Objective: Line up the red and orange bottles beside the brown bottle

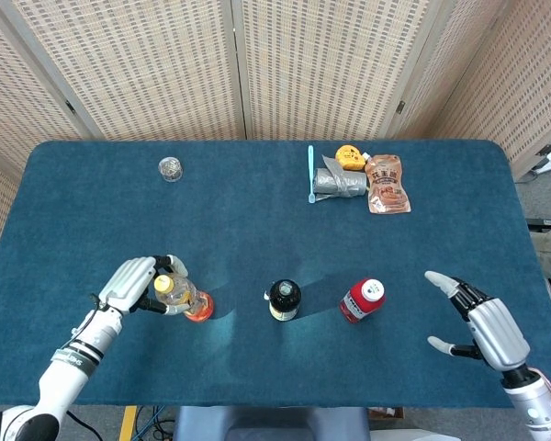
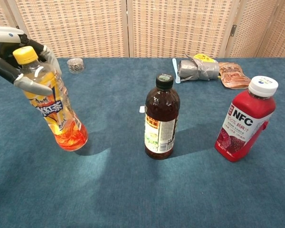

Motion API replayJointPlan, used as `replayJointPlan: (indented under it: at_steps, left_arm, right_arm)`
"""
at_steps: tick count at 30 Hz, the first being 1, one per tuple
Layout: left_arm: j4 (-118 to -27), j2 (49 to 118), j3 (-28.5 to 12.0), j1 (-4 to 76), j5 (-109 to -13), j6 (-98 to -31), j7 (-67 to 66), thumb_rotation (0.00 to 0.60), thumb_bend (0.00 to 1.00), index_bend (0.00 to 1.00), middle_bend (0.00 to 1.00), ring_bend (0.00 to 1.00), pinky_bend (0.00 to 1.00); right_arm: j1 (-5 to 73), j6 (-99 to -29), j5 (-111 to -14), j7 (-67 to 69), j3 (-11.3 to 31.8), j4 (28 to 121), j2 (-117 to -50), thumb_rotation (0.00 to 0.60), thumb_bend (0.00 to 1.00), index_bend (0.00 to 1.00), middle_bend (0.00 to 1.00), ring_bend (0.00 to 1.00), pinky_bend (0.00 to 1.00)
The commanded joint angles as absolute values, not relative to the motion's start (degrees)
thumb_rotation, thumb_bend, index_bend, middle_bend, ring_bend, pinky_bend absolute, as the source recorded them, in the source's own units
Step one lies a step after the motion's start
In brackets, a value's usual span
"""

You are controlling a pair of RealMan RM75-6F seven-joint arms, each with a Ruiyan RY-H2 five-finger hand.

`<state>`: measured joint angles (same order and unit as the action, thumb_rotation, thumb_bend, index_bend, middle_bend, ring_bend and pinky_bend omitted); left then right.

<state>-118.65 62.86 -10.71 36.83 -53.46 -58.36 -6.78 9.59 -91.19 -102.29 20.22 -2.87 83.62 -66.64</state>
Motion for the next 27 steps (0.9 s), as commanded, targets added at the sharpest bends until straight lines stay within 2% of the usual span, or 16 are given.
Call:
replayJointPlan:
  at_steps: [1, 27]
  left_arm:
    - [-119.0, 63.4, -10.2, 37.0, -53.5, -58.6, -7.7, 0.6, 0.09, 0.5, 0.42, 0.34, 0.43]
    - [-117.5, 69.7, -8.8, 39.7, -53.7, -62.1, -16.9, 0.6, 0.09, 0.5, 0.42, 0.34, 0.43]
  right_arm:
    - [9.5, -91.4, -102.3, 20.3, -2.9, 83.7, -66.5, 0.6, 0.0, 0.12, 0.19, 0.19, 0.43]
    - [8.6, -93.7, -101.9, 21.5, -2.2, 84.0, -65.2, 0.6, 0.0, 0.12, 0.19, 0.19, 0.43]
